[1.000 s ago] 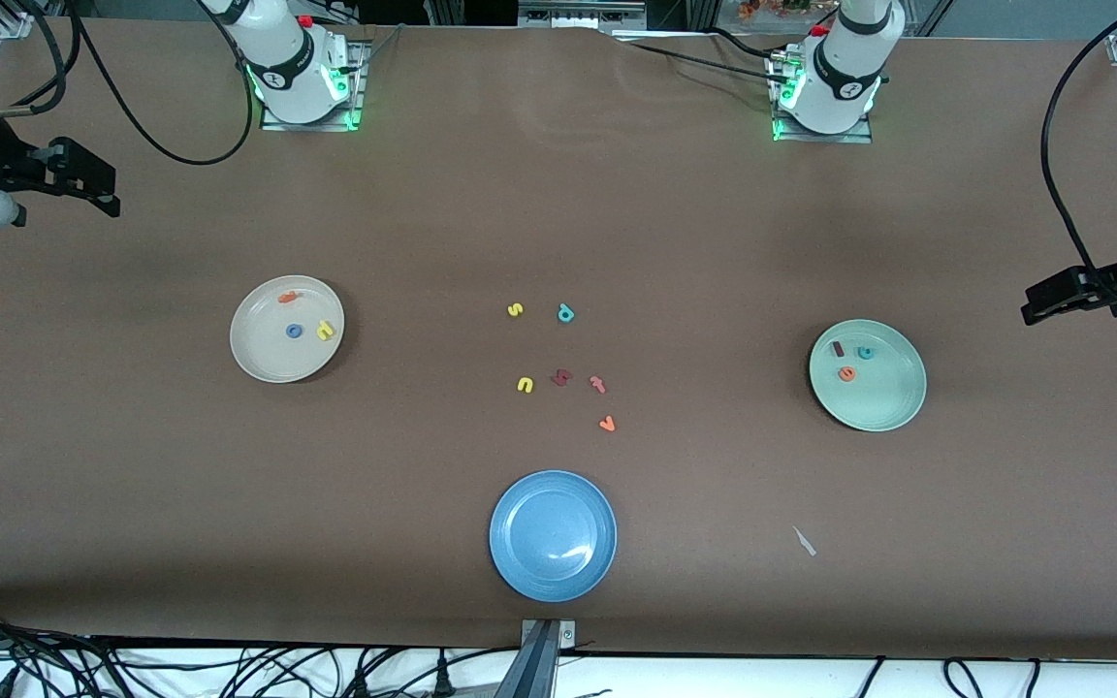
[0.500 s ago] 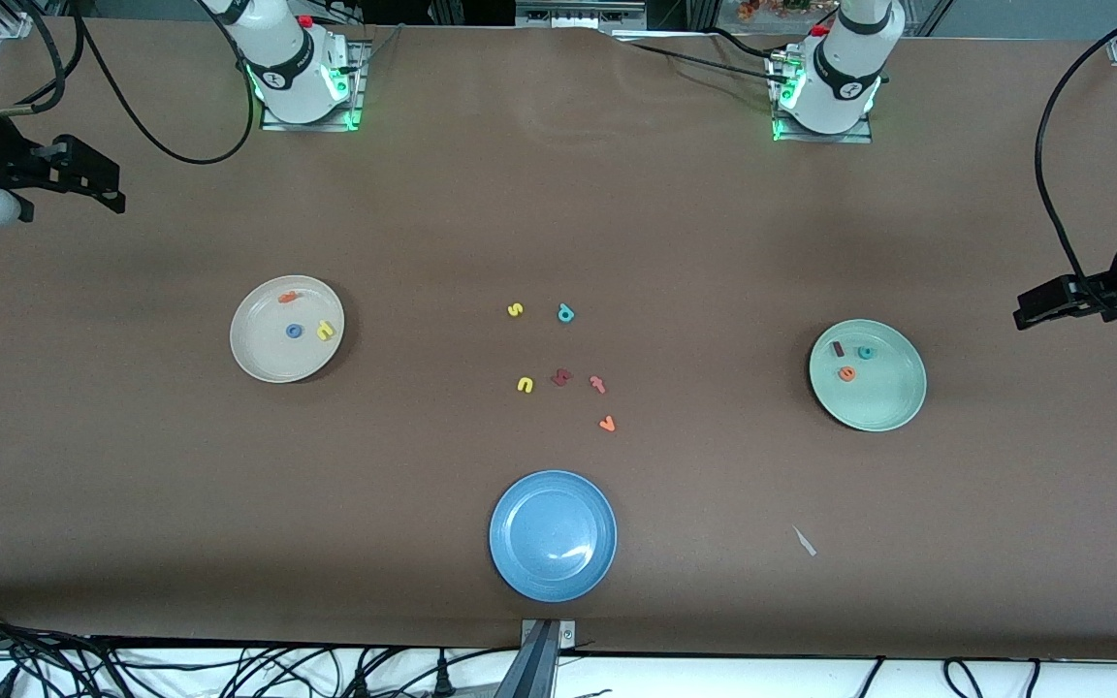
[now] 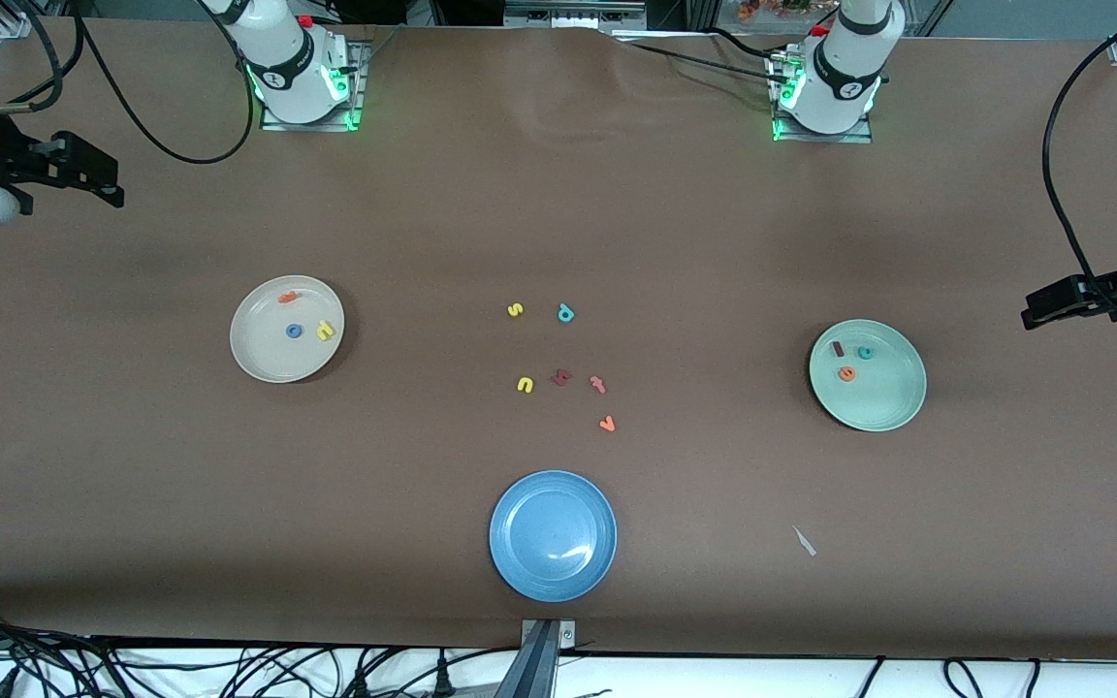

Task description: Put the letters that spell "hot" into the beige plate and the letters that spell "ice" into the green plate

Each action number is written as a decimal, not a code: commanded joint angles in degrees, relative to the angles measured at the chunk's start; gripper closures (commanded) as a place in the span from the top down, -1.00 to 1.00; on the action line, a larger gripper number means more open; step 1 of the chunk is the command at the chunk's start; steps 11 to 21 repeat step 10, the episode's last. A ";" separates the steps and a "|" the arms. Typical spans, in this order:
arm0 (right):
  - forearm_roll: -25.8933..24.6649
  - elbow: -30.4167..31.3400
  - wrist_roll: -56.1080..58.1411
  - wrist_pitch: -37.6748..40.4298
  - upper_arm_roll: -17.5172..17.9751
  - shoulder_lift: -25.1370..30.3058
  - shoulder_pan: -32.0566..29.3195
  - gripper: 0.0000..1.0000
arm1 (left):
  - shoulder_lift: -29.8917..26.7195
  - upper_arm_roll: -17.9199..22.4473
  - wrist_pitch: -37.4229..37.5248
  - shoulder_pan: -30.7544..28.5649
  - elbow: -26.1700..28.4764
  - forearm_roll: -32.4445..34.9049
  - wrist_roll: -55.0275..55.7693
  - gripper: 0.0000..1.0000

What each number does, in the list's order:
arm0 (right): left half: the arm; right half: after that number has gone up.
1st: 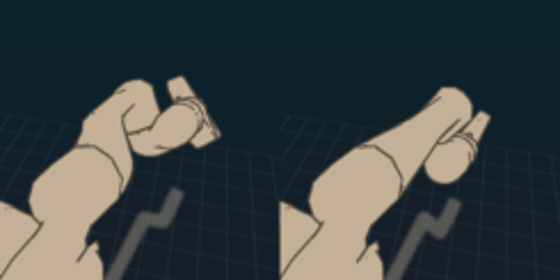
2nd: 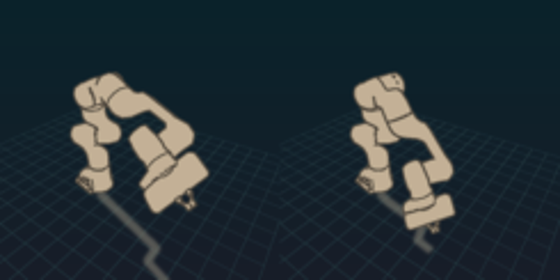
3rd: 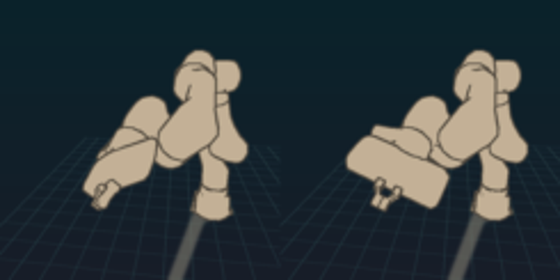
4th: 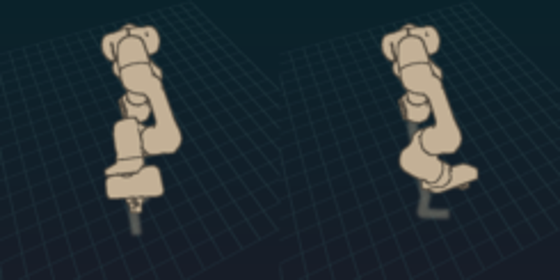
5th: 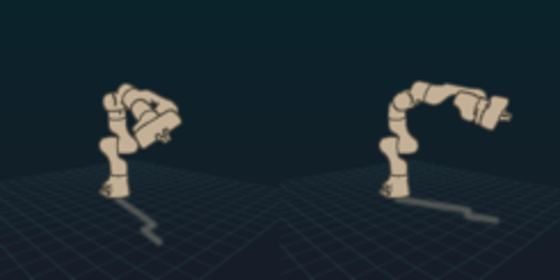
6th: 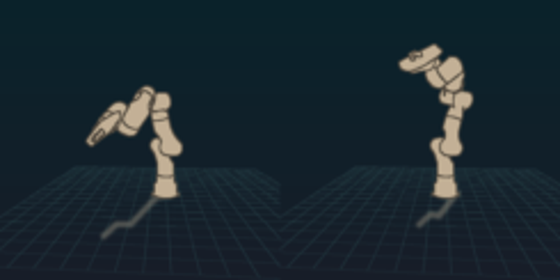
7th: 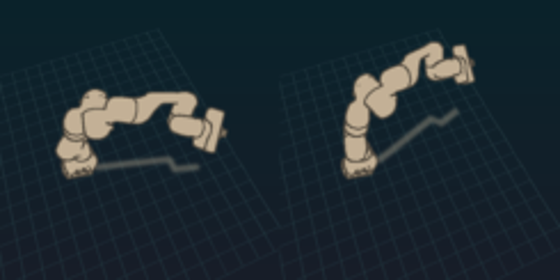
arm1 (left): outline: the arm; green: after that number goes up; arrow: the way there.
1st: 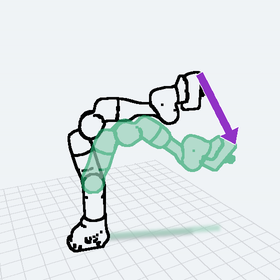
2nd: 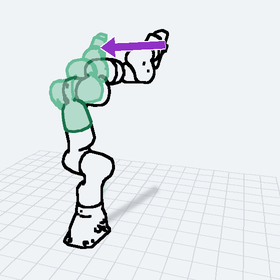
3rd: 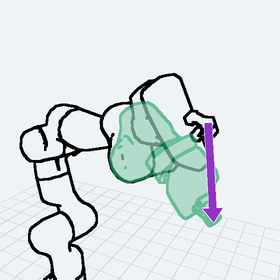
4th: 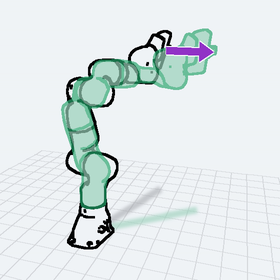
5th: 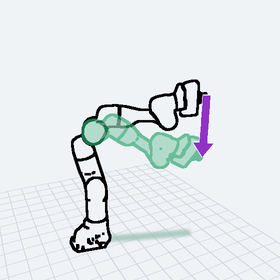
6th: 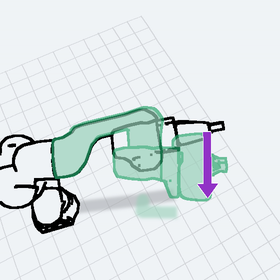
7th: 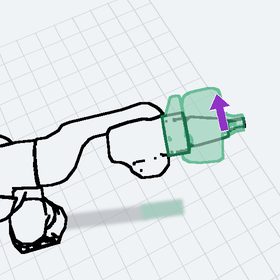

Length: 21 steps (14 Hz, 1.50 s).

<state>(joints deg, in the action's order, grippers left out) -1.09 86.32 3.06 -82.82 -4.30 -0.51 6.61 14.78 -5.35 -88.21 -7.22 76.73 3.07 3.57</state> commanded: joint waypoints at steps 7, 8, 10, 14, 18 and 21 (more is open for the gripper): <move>0.12 -2.38 0.02 0.46 -1.06 -0.81 -0.72 1.00 | -0.10 0.16 0.24 -0.42 0.52 -1.23 -2.43 1.00; 0.12 -2.38 0.02 0.46 -1.06 -0.81 -0.72 1.00 | -0.10 0.16 0.24 -0.51 0.61 -1.23 -2.43 1.00; 0.12 -2.47 0.19 0.46 -1.06 -0.81 -0.72 1.00 | -0.10 0.16 0.24 -0.60 0.61 -1.22 -2.52 1.00; 0.12 -2.47 0.19 0.46 -1.06 -0.81 -0.72 1.00 | -0.10 0.16 0.24 -0.60 0.61 -1.22 -2.52 1.00; 0.12 -2.47 0.19 0.46 -1.06 -0.81 -0.72 1.00 | -0.10 0.16 0.24 -0.60 0.61 -1.22 -2.52 1.00; 0.12 -2.47 0.19 0.46 -1.06 -0.81 -0.72 1.00 | -0.10 0.16 0.24 -0.60 0.61 -1.22 -2.52 1.00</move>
